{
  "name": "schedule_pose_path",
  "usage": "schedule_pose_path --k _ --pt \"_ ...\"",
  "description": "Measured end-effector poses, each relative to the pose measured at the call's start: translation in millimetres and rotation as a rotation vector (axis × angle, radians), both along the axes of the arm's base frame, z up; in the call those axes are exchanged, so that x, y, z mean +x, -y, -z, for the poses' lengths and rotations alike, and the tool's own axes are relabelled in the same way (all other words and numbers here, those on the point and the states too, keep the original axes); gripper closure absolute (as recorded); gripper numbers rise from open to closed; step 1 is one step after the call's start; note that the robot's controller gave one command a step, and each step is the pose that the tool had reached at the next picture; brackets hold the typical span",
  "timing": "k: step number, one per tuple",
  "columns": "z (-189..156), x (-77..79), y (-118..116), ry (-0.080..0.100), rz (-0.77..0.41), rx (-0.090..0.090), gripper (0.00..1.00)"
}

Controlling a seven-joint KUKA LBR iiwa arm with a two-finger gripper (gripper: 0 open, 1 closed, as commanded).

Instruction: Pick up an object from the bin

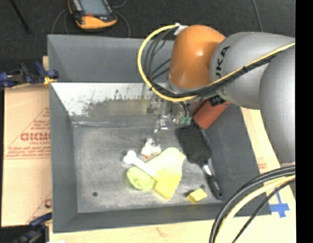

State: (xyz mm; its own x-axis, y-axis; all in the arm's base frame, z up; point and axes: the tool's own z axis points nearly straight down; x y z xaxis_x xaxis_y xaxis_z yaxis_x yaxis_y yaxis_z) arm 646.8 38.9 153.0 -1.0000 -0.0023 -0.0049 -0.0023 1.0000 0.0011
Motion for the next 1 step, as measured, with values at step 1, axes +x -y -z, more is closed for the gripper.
schedule_pose_path --k 1 --pt "0.0 0.0 0.0 0.000 0.000 0.000 0.00"
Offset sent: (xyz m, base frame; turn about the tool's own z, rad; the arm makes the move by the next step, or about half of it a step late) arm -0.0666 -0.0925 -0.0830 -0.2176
